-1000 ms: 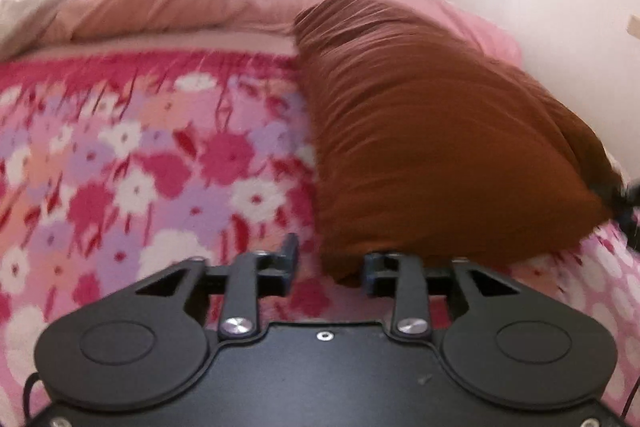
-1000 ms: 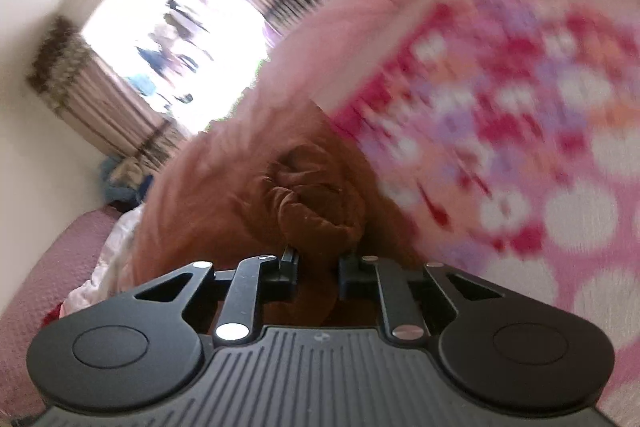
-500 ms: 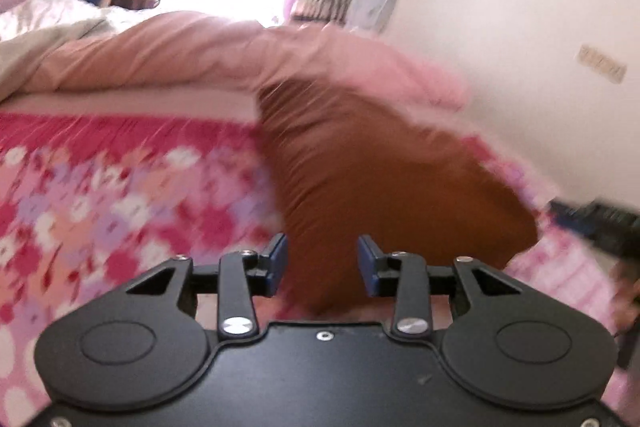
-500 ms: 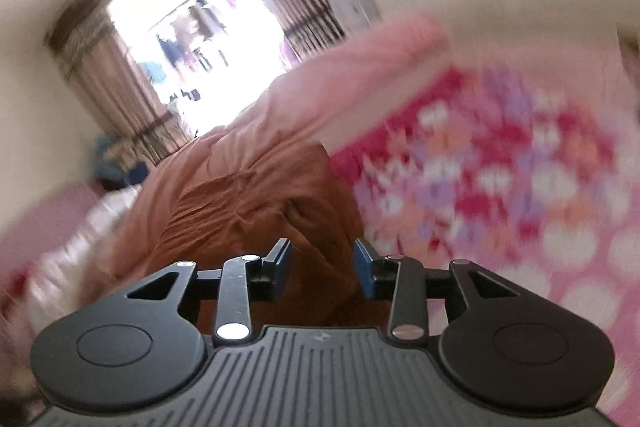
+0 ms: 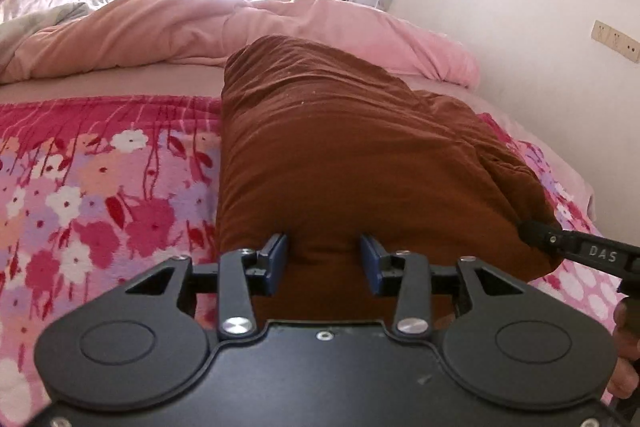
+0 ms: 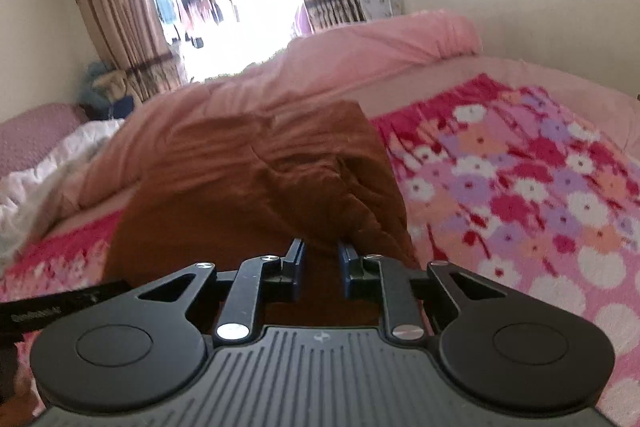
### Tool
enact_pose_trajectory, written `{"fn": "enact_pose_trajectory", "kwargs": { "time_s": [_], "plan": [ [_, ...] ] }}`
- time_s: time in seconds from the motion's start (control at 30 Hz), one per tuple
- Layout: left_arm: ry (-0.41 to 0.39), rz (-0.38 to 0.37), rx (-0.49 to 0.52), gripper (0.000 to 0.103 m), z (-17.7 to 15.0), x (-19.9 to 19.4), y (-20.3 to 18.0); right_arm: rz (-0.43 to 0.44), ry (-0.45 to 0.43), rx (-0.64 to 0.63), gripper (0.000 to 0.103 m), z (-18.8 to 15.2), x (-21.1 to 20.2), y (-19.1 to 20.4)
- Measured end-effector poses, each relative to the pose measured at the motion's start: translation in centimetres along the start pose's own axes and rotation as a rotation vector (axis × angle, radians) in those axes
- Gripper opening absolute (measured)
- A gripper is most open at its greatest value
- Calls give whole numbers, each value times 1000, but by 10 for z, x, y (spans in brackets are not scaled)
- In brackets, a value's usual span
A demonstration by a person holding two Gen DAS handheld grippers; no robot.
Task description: Fold large clothes
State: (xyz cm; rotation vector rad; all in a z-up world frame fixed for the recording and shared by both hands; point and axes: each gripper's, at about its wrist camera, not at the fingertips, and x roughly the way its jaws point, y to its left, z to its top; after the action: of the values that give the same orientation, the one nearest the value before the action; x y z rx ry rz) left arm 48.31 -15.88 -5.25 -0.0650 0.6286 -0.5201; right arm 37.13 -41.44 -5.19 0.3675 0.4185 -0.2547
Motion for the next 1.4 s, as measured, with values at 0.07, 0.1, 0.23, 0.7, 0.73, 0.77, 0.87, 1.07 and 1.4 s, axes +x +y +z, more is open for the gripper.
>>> {"fn": "enact_pose_trajectory", "kwargs": {
  "time_s": [0.07, 0.1, 0.23, 0.7, 0.73, 0.77, 0.87, 1.07, 1.4],
  "plan": [
    [6, 1, 2, 42, -1, 1, 3, 1, 8, 12, 18, -5, 3, -3],
    [8, 1, 1, 42, -2, 1, 3, 5, 9, 21, 16, -6, 4, -4],
    [19, 3, -2, 43, 0, -3, 2, 5, 6, 17, 15, -7, -1, -2],
    [-48, -4, 45, 45, 75, 8, -14, 47, -81, -52, 19, 49, -9, 26],
    [-36, -5, 48, 45, 77, 16, -15, 46, -76, -54, 19, 52, -2, 27],
    [-17, -2, 52, 45, 79, 24, -15, 47, -63, -57, 19, 55, 5, 28],
    [15, 30, 78, 49, 74, 45, -19, 28, -6, -52, 19, 58, 33, 25],
    [22, 95, 167, 56, 63, 63, -26, 8, 60, -25, 16, 39, 69, 11],
    [-32, 89, 78, 54, 70, 22, -17, 37, 24, 1, 18, 48, 36, 16]
  ]
}}
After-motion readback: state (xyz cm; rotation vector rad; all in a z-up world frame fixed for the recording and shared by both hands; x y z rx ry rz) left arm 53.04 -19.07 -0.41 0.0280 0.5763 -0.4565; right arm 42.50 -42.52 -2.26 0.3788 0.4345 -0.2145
